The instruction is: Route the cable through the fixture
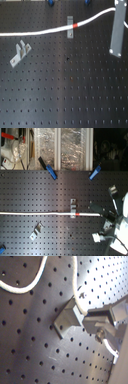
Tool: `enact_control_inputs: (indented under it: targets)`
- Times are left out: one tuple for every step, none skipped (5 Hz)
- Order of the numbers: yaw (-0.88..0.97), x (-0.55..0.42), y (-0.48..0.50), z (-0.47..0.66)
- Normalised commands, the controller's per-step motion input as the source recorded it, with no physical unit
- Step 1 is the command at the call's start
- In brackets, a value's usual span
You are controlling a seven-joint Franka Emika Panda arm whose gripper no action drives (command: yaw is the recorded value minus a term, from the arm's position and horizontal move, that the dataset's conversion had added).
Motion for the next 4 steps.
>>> enact_control_inputs:
  targets:
    - [0.00,-0.013,0.006,0.00]
    - [0.00,-0.038,0.014,0.00]
    - [-0.05,-0.096,-0.189,0.01]
    - [-0.51,-0.087,-0.172,0.09]
